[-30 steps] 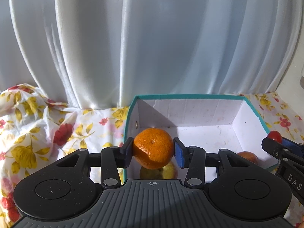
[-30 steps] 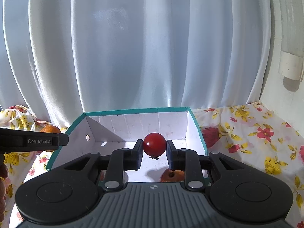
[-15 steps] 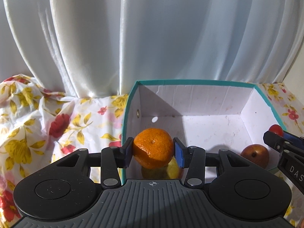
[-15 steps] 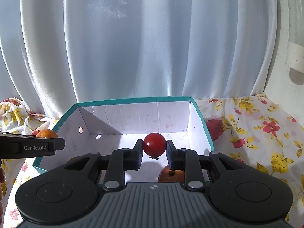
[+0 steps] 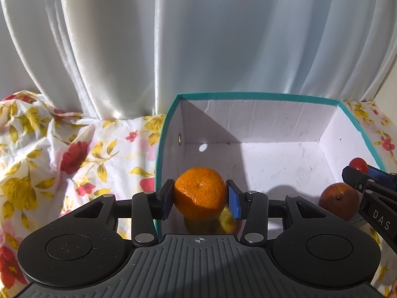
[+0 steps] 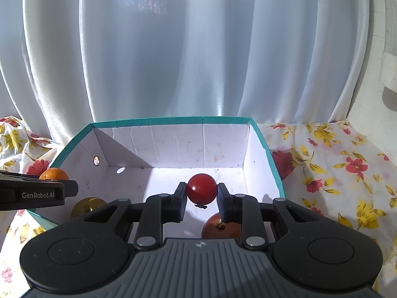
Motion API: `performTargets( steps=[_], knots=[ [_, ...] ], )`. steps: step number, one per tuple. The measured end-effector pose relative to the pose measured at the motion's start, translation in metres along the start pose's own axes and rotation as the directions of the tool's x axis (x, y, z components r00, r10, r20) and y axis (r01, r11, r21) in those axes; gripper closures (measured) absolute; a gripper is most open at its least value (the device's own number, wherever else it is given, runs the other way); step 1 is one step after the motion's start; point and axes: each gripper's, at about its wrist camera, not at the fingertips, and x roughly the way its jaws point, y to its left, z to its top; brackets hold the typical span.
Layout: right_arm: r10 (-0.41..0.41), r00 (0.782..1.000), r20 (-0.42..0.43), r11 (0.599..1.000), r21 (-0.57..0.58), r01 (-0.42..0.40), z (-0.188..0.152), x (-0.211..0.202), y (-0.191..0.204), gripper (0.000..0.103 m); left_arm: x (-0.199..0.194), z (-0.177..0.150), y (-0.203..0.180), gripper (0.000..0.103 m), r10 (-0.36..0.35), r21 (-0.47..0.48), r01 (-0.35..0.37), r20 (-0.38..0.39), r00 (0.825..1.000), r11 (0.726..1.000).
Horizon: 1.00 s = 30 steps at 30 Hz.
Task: Organize fruits
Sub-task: 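Carry the mandarin and cherry tomato over the box and release them, then move both open tools back toward the remaining fruit beside the box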
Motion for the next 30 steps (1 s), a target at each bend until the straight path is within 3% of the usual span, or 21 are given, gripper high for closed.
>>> performTargets(
  steps=[13, 15, 16, 17, 18, 20, 30],
  knots=[
    [-0.054, 0.998, -0.014, 0.998, -0.017, 0.054, -0.004, 0.012, -0.004, 0.078, 0.007, -0.004, -0.003, 0.054, -0.02, 0.019, 0.021, -0.018, 1.0, 1.0],
    [-0.059, 0.998, -0.018, 0.998, -0.005, 0.059, -0.003, 0.013, -0.005, 0.072, 0.009, -0.004, -0.002, 0.054, -0.021, 0.017, 0.022, -0.025, 0.999, 1.0],
    [-0.064, 0.998, -0.018, 0.998, 0.005, 0.064, -0.002, 0.012, -0.006, 0.06, 0.009, -0.004, -0.002, 0.053, -0.02, 0.017, 0.02, -0.028, 0.999, 1.0],
    [-0.069, 0.998, -0.01, 0.998, 0.013, 0.069, -0.002, 0.01, -0.007, 0.057, 0.008, -0.004, -0.003, 0.053, -0.02, 0.02, 0.021, -0.02, 1.0, 1.0],
    [-0.074, 0.997, 0.002, 0.997, 0.017, 0.074, -0.002, 0.007, -0.008, 0.057, 0.007, -0.003, -0.003, 0.053, -0.019, 0.023, 0.019, -0.011, 1.0, 1.0],
    [-0.077, 0.997, 0.011, 0.997, 0.024, 0.077, -0.001, 0.001, -0.009, 0.057, 0.005, -0.001, -0.002, 0.041, -0.01, 0.021, 0.01, -0.003, 1.0, 1.0],
    [-0.103, 0.995, 0.013, 0.993, 0.052, 0.103, -0.002, -0.015, -0.011, 0.052, 0.003, 0.002, -0.006, 0.039, -0.028, 0.051, 0.029, -0.028, 0.999, 0.998]
  ],
)
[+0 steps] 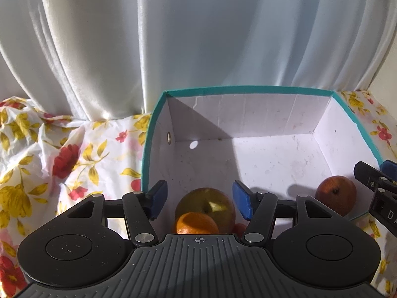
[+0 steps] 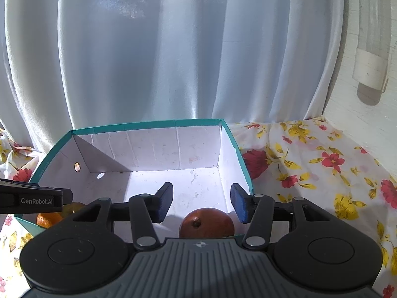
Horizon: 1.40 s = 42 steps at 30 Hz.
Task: Organize fruits
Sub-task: 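Move both open tools back toward the remaining fruit beside the box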
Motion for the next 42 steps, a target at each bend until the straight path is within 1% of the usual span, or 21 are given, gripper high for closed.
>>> performTargets(
  steps=[5, 8, 11, 15, 18, 20, 25, 31, 35, 37, 39, 40, 42],
  knots=[
    [0.004, 1.0, -0.005, 1.0, 0.007, -0.004, -0.003, -0.005, 0.001, 0.051, -0.007, -0.003, -0.001, 0.036, -0.008, 0.016, 0.008, 0.01, 1.0, 1.0],
    [0.005, 1.0, -0.005, 1.0, -0.001, -0.005, -0.007, -0.009, 0.002, 0.05, -0.008, -0.005, -0.001, 0.036, -0.009, 0.015, 0.009, 0.013, 1.0, 1.0],
    [0.006, 1.0, -0.022, 1.0, -0.01, -0.006, -0.015, -0.013, 0.001, 0.05, -0.011, -0.008, -0.002, 0.036, -0.012, 0.008, 0.011, 0.019, 1.0, 1.0],
    [-0.015, 1.0, -0.015, 0.999, -0.041, 0.014, -0.023, -0.023, -0.002, 0.049, -0.019, -0.014, -0.008, 0.036, -0.013, 0.009, 0.013, 0.041, 0.999, 1.0],
    [0.028, 1.0, 0.009, 0.999, -0.029, -0.028, -0.028, -0.035, -0.006, 0.049, -0.026, -0.02, -0.012, 0.036, -0.01, 0.009, 0.01, 0.044, 0.999, 1.0],
    [0.033, 0.999, 0.023, 0.999, -0.043, -0.032, -0.032, -0.042, -0.003, 0.049, -0.032, -0.024, -0.014, 0.036, -0.008, 0.015, 0.007, 0.052, 0.999, 1.0],
    [0.08, 0.997, 0.015, 0.997, -0.022, -0.079, -0.047, -0.053, -0.003, 0.049, -0.055, -0.039, -0.015, 0.036, 0.017, 0.02, -0.019, 0.082, 0.996, 1.0],
    [0.126, 0.992, 0.007, 0.992, -0.019, -0.125, -0.077, -0.071, -0.003, 0.047, -0.086, -0.071, -0.017, 0.036, 0.029, 0.032, -0.034, 0.146, 0.989, 0.999],
    [0.149, 0.989, 0.006, 0.989, -0.017, -0.149, -0.092, -0.086, -0.003, 0.046, -0.102, -0.097, -0.018, 0.036, -0.013, 0.056, 0.004, 0.169, 0.986, 0.998],
    [0.155, 0.988, 0.01, 0.988, -0.026, -0.155, -0.099, -0.094, -0.002, 0.046, -0.106, -0.112, -0.017, 0.037, -0.023, 0.061, 0.013, 0.171, 0.985, 0.998],
    [0.159, 0.987, 0.009, 0.987, -0.029, -0.159, -0.104, -0.099, 0.0, 0.046, -0.109, -0.128, -0.017, 0.038, -0.011, 0.075, -0.003, 0.183, 0.983, 0.997],
    [0.162, 0.987, 0.008, 0.986, -0.029, -0.162, -0.108, -0.101, 0.001, 0.046, -0.11, -0.135, -0.018, 0.041, -0.009, 0.087, -0.008, 0.188, 0.982, 0.996],
    [0.167, 0.986, 0.001, 0.986, -0.027, -0.167, -0.113, -0.103, 0.003, 0.046, -0.11, -0.146, -0.018, 0.041, -0.005, 0.104, -0.016, 0.196, 0.98, 0.994]
  ],
)
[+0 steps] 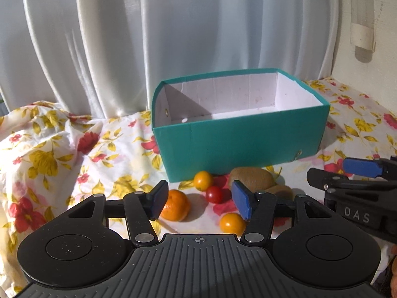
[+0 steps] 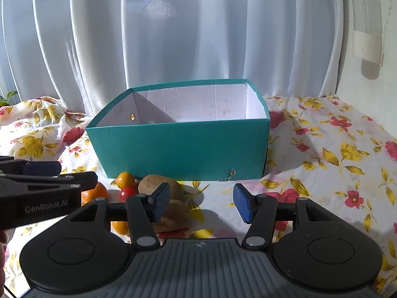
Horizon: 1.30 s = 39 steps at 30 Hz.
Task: Organize fruits
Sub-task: 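Move both open tools back toward the remaining fruit beside the box, then grasp the small orange tomato with the left tool while the right tool grasps a kiwi, lift toward box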
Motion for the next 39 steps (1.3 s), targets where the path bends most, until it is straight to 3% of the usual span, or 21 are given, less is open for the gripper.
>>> performTargets(
  steps=[7, 11, 19, 21, 23, 26, 32, 35, 39],
  knots=[
    [0.0, 0.999, -0.035, 0.999, -0.041, -0.001, -0.007, 0.015, 0.014, 0.045, 0.016, -0.025, -0.001, 0.046, -0.093, 0.087, 0.09, 0.027, 0.995, 0.992],
    [0.028, 0.998, -0.056, 0.999, -0.031, -0.03, -0.005, 0.024, 0.014, 0.037, 0.028, -0.034, 0.0, 0.044, -0.2, 0.109, 0.2, -0.011, 0.98, 0.974],
    [0.028, 0.99, -0.141, 0.997, -0.073, -0.039, -0.012, 0.045, 0.028, 0.037, 0.061, -0.046, -0.008, 0.047, -0.219, 0.191, 0.232, -0.088, 0.972, 0.954],
    [0.039, 0.987, -0.155, 0.996, -0.075, -0.051, -0.012, 0.051, 0.034, 0.037, 0.066, -0.047, -0.008, 0.052, -0.238, 0.204, 0.254, -0.099, 0.966, 0.946],
    [0.046, 0.985, -0.169, 0.994, -0.087, -0.062, -0.012, 0.057, 0.04, 0.037, 0.069, -0.046, -0.006, 0.064, -0.276, 0.202, 0.292, -0.1, 0.956, 0.935],
    [0.04, 0.982, -0.187, 0.994, -0.097, -0.059, -0.012, 0.066, 0.047, 0.032, 0.072, -0.045, -0.003, 0.065, -0.309, 0.208, 0.324, -0.105, 0.945, 0.923],
    [0.063, 0.97, -0.233, 0.996, -0.048, -0.076, -0.008, 0.078, 0.045, 0.032, 0.076, -0.038, 0.01, 0.065, -0.366, 0.185, 0.386, -0.135, 0.921, 0.904],
    [0.06, 0.956, -0.288, 0.998, -0.002, -0.063, -0.009, 0.087, 0.042, 0.031, 0.078, -0.037, 0.015, 0.065, -0.387, 0.173, 0.41, -0.151, 0.91, 0.896],
    [0.055, 0.955, -0.291, 0.998, 0.006, -0.056, -0.012, 0.088, 0.043, 0.032, 0.076, -0.039, 0.014, 0.065, -0.384, 0.186, 0.406, -0.146, 0.912, 0.895]
  ],
)
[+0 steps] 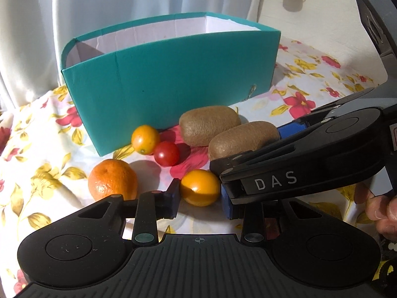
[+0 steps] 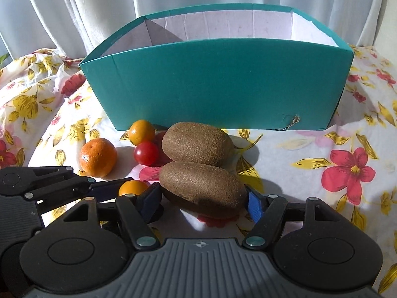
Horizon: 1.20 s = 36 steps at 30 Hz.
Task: Organize fruits
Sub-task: 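Grasp the small orange tomato with the left tool while the right tool grasps a kiwi, lift toward box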
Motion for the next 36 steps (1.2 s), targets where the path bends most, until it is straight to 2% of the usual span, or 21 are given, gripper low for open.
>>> performTargets(
  steps=[3, 6, 11, 14, 17, 21, 24, 27, 30, 34, 36],
  knots=[
    [-0.006, 1.0, 0.003, 1.0, 0.005, 0.006, -0.001, -0.002, -0.001, 0.033, -0.001, 0.001, 0.0, 0.066, 0.008, -0.003, -0.008, -0.01, 1.0, 1.0],
    [-0.05, 0.999, 0.018, 0.999, 0.017, 0.049, -0.006, -0.008, -0.006, 0.033, -0.001, 0.001, -0.001, 0.066, 0.019, -0.01, -0.019, -0.016, 1.0, 1.0],
    [-0.1, 0.994, 0.053, 0.993, 0.062, 0.097, -0.016, -0.033, -0.03, 0.033, -0.002, 0.01, -0.011, 0.066, 0.071, -0.026, -0.072, -0.052, 0.996, 0.997],
    [-0.123, 0.988, 0.094, 0.991, 0.066, 0.117, -0.017, -0.055, -0.044, 0.033, -0.014, 0.025, -0.02, 0.066, 0.091, -0.041, -0.093, -0.055, 0.994, 0.995],
    [-0.127, 0.98, 0.154, 0.99, 0.072, 0.117, -0.01, -0.077, -0.056, 0.033, -0.031, 0.049, -0.029, 0.066, 0.159, -0.051, -0.161, -0.029, 0.987, 0.986],
    [-0.123, 0.964, 0.235, 0.992, 0.057, 0.113, 0.01, -0.101, -0.064, 0.033, -0.054, 0.088, -0.029, 0.065, 0.216, -0.096, -0.212, 0.034, 0.976, 0.972],
    [-0.141, 0.952, 0.27, 0.99, 0.036, 0.136, 0.031, -0.111, -0.062, 0.033, -0.068, 0.12, -0.021, 0.065, 0.27, -0.13, -0.259, 0.07, 0.96, 0.957],
    [-0.154, 0.938, 0.311, 0.988, 0.027, 0.153, 0.058, -0.121, -0.057, 0.033, -0.08, 0.15, -0.004, 0.065, 0.292, -0.164, -0.271, 0.12, 0.949, 0.948],
    [-0.152, 0.92, 0.362, 0.988, 0.034, 0.15, 0.087, -0.138, -0.052, 0.033, -0.087, 0.174, 0.013, 0.065, 0.313, -0.204, -0.286, 0.117, 0.942, 0.936],
    [-0.136, 0.902, 0.409, 0.99, 0.036, 0.133, 0.128, -0.153, -0.047, 0.033, -0.096, 0.194, 0.032, 0.065, 0.358, -0.254, -0.319, 0.126, 0.925, 0.913],
    [-0.143, 0.894, 0.425, 0.989, 0.036, 0.142, 0.142, -0.155, -0.044, 0.033, -0.095, 0.197, 0.039, 0.065, 0.35, -0.274, -0.307, 0.125, 0.928, 0.911]
  ],
)
